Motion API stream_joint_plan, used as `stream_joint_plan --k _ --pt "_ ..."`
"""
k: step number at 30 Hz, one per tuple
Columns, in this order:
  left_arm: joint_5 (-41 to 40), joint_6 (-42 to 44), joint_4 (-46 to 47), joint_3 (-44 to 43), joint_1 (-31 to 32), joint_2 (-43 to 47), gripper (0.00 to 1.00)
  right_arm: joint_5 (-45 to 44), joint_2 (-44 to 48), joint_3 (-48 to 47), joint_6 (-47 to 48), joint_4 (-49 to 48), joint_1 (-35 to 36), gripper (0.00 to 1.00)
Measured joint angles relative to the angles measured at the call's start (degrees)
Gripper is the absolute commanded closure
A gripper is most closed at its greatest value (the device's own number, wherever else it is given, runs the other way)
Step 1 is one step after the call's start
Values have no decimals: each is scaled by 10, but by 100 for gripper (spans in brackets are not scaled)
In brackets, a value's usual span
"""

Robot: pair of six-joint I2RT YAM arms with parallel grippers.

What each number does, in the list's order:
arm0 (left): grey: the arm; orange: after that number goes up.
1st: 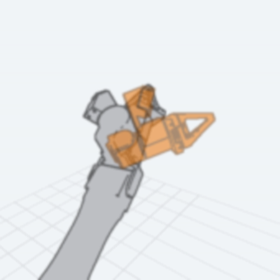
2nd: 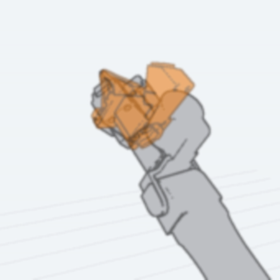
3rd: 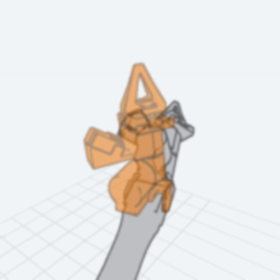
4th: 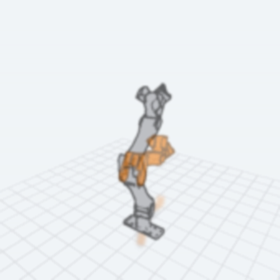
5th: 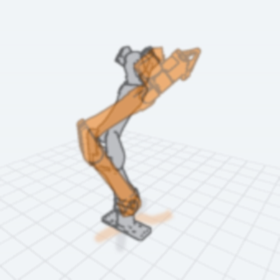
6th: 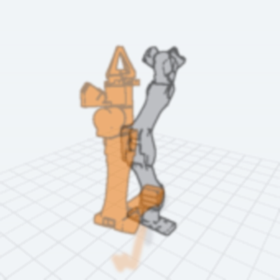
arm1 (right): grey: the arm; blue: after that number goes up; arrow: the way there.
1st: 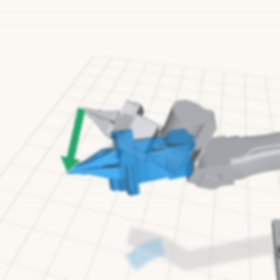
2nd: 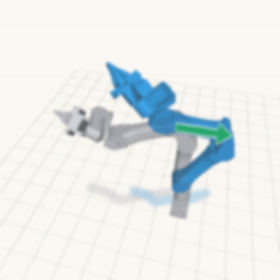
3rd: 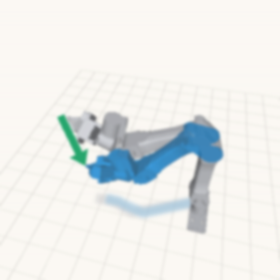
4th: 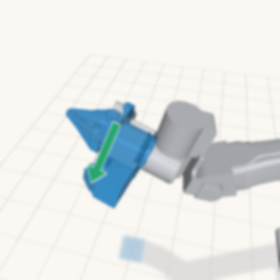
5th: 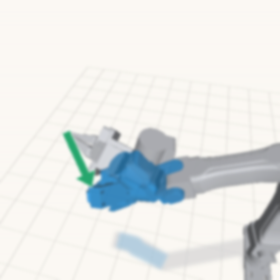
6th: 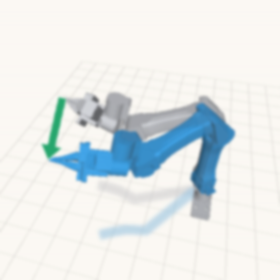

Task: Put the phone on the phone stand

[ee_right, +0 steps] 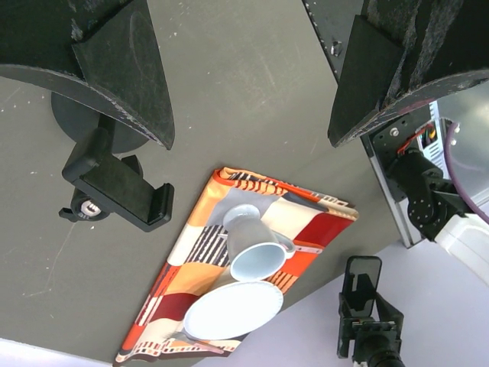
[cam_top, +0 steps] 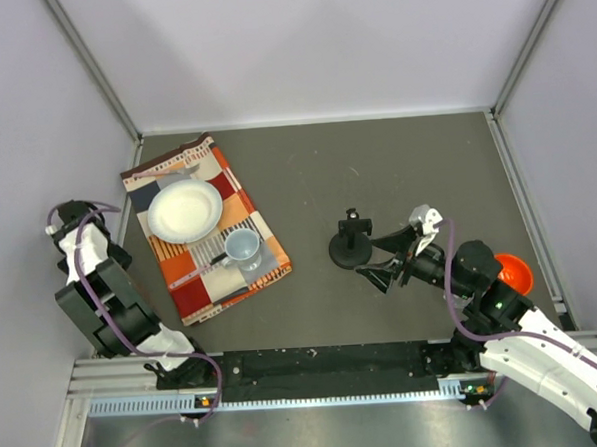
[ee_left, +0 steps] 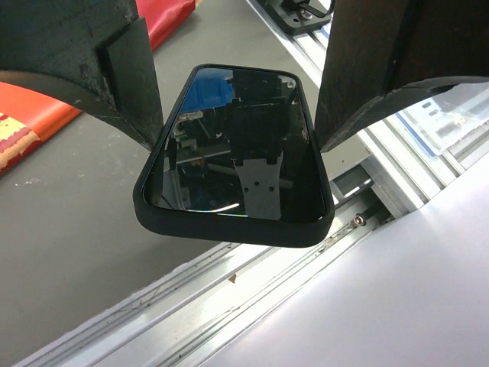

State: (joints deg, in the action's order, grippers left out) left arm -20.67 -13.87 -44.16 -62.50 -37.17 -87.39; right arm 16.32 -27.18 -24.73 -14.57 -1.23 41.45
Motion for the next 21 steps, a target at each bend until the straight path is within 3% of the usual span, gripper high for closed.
stream_joint_plan --k 11,21 --pt "2 -21 -30 -18 38 60 100 -2 -19 0 0 0 0 18" --pt "14 -34 -44 -103 83 155 100 -1 -35 0 0 0 0 18"
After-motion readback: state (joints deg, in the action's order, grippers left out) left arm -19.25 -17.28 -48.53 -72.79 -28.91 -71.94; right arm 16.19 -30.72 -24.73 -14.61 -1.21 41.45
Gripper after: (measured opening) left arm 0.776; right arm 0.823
